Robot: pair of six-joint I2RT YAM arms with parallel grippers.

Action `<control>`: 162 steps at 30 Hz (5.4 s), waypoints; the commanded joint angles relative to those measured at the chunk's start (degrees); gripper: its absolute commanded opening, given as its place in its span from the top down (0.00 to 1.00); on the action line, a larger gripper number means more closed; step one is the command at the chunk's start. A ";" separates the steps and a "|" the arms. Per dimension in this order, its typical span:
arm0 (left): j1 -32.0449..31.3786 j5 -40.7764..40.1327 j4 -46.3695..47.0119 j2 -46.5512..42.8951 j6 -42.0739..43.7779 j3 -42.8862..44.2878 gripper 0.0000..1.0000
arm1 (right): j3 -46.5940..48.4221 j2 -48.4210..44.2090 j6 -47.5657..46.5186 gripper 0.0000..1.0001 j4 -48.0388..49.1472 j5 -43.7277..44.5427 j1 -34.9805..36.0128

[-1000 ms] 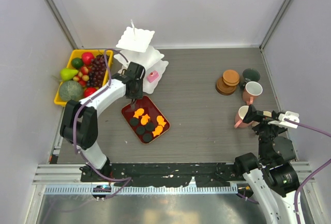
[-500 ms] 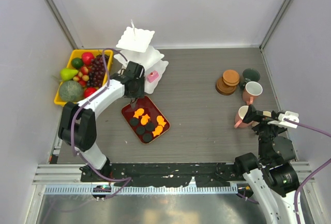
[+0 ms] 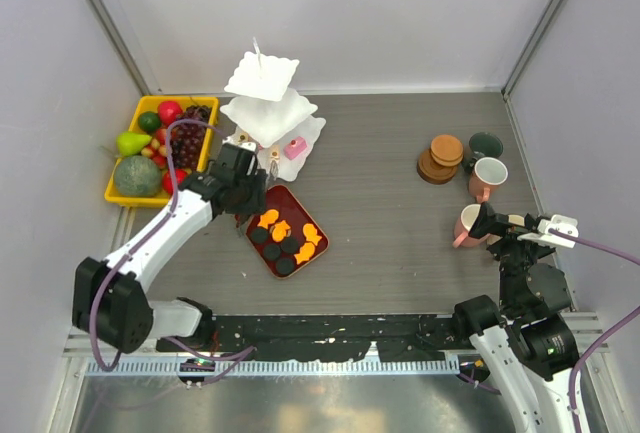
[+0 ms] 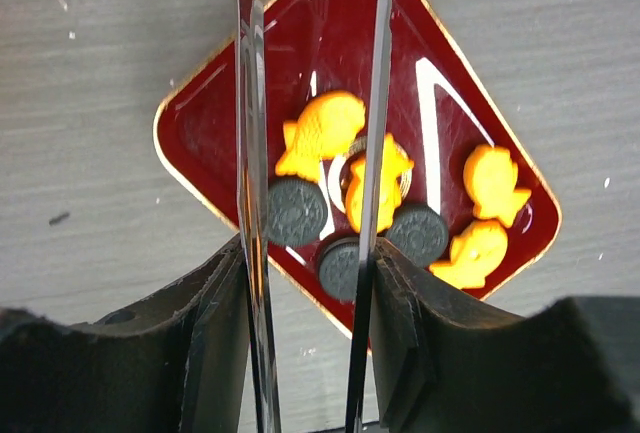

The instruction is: Serve the afternoon tea

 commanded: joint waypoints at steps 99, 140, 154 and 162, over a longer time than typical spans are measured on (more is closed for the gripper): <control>-1.79 5.15 -22.23 -12.96 7.09 7.92 0.76 | 0.19 -0.51 -0.73 0.05 2.38 0.77 0.26; 23.35 30.99 10.46 20.51 -10.39 31.38 0.75 | -0.07 -0.33 -0.64 0.05 2.38 0.86 0.26; 23.26 33.45 8.27 27.81 -11.01 35.70 0.72 | -0.07 0.02 -0.90 0.05 2.56 1.03 0.34; 23.35 28.10 6.95 23.43 -8.11 33.07 0.51 | -0.07 -0.42 -0.81 0.05 2.56 0.77 0.26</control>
